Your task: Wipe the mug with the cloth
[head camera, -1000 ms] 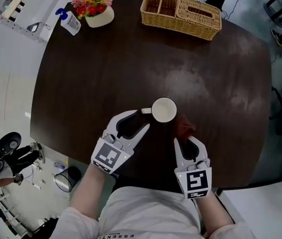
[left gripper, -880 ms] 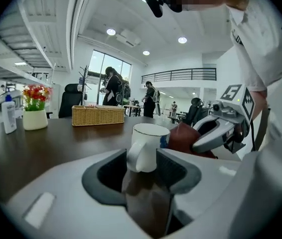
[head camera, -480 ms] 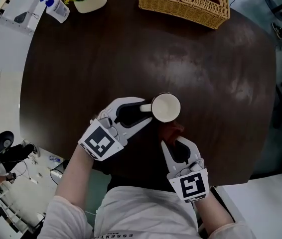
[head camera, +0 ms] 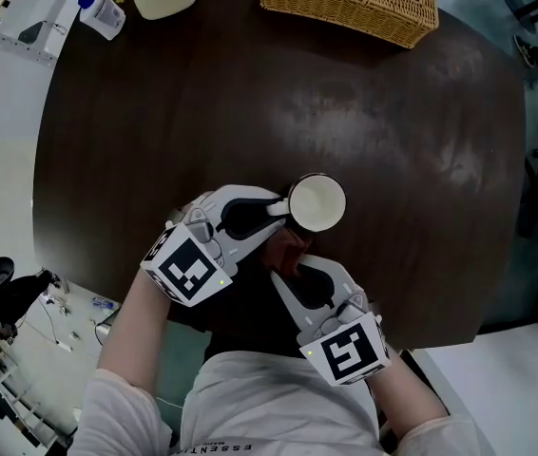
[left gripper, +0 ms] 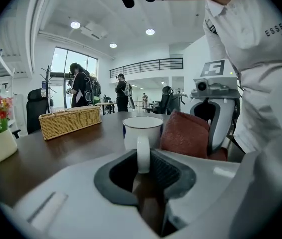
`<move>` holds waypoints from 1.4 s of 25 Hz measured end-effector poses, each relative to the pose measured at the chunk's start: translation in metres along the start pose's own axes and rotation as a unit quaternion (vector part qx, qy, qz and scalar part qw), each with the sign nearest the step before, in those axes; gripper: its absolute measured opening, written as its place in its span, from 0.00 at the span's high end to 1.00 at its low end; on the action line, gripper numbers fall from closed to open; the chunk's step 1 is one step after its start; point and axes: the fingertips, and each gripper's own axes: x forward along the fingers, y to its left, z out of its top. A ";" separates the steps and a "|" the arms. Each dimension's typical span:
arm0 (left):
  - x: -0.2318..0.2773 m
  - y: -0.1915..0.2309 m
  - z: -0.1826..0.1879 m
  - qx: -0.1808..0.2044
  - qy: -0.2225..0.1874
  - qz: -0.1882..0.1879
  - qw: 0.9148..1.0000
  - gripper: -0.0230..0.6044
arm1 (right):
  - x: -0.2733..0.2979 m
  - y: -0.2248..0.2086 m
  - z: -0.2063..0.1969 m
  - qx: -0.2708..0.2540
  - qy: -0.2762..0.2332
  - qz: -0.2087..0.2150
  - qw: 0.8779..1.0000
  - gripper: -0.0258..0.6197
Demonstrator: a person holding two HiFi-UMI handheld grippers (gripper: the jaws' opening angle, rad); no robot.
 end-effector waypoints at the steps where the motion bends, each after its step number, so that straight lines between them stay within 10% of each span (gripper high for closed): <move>1: -0.001 0.000 0.000 -0.002 -0.001 -0.005 1.000 0.84 | 0.003 -0.004 0.000 0.004 0.004 -0.004 1.000 0.83; 19: -0.006 -0.004 0.001 0.003 -0.013 -0.066 0.998 0.84 | -0.029 -0.095 -0.044 0.101 0.045 -0.115 0.987 0.83; 35: -0.007 0.004 -0.004 -0.011 0.011 -0.048 0.999 0.84 | -0.021 -0.176 -0.009 0.019 0.047 -0.193 0.980 0.83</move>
